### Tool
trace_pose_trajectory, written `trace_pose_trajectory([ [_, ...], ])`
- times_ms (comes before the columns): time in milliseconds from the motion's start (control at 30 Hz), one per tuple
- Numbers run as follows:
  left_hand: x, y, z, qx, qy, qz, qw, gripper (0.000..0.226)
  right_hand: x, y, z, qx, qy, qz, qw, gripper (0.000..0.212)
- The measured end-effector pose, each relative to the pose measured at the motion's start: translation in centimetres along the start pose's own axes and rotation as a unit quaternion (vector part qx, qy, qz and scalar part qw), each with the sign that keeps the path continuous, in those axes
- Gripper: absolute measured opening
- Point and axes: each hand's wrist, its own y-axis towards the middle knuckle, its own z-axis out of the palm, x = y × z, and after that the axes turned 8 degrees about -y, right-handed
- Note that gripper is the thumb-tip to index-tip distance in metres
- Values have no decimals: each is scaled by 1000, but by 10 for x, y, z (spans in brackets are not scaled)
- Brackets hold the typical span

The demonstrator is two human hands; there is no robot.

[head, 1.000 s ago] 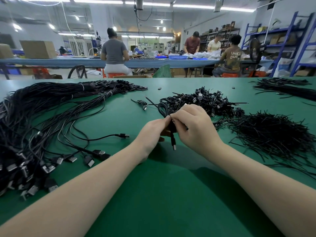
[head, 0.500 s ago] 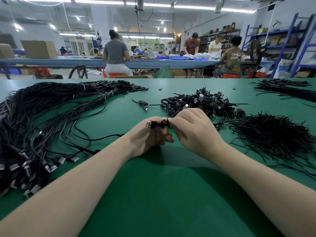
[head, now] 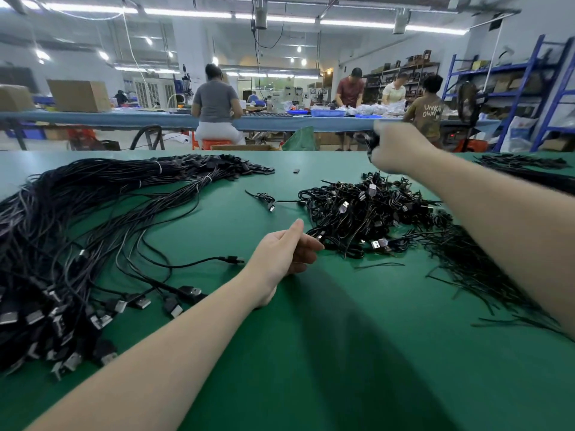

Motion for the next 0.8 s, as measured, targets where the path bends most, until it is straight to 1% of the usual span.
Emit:
trace_pose_trajectory([
  [33, 0, 0, 0, -1, 1, 1, 1000, 56, -2, 4, 0, 107, -32, 10, 994, 50],
  [67, 0, 0, -1, -1, 3, 2, 1000, 56, -4, 3, 2, 174, -77, -4, 982, 52],
  [100, 1, 0, -1, 1, 7, 3, 1000, 56, -4, -3, 5, 203, -124, -37, 971, 50],
  [133, 1, 0, 0, 3, 12, 4, 1000, 56, -3, -12, 10, 212, -141, -67, 965, 45],
  [200, 1, -1, 1, 10, 19, 7, 1000, 56, -4, -31, 27, 210, -111, -121, 964, 33],
  [267, 1, -1, 2, 11, 20, 9, 1000, 56, -9, -51, 45, 213, -77, -149, 962, 24],
  [300, 1, -1, 2, 11, 21, 11, 1000, 56, -12, -60, 55, 211, -66, -151, 963, 24],
  [333, 2, -1, 2, 11, 23, 14, 1000, 56, -14, -69, 64, 199, -51, -142, 968, 33],
  [400, 3, -1, 2, 13, 28, 20, 999, 56, -18, -86, 76, 147, 11, -117, 982, 50],
  [433, 4, 0, 1, 14, 32, 23, 999, 57, -20, -92, 79, 118, 50, -115, 985, 50],
  [467, 5, 1, 1, 16, 37, 26, 999, 57, -22, -98, 80, 100, 80, -124, 984, 46],
  [500, 6, 1, 1, 19, 43, 27, 999, 57, -25, -104, 82, 98, 89, -143, 981, 40],
  [567, 8, 2, 0, 25, 55, 29, 998, 56, -31, -115, 83, 116, 72, -185, 973, 26],
  [600, 9, 3, 0, 27, 61, 31, 997, 56, -35, -119, 84, 124, 60, -195, 971, 19],
  [633, 9, 4, -1, 28, 67, 33, 997, 56, -40, -121, 83, 129, 44, -198, 971, 16],
  [733, 10, 5, 0, 32, 94, 38, 994, 55, -56, -121, 76, 152, -70, -169, 971, 18],
  [800, 13, 1, 4, 22, 156, 74, 985, 50, -63, -119, 68, 167, -192, -123, 959, 18],
])
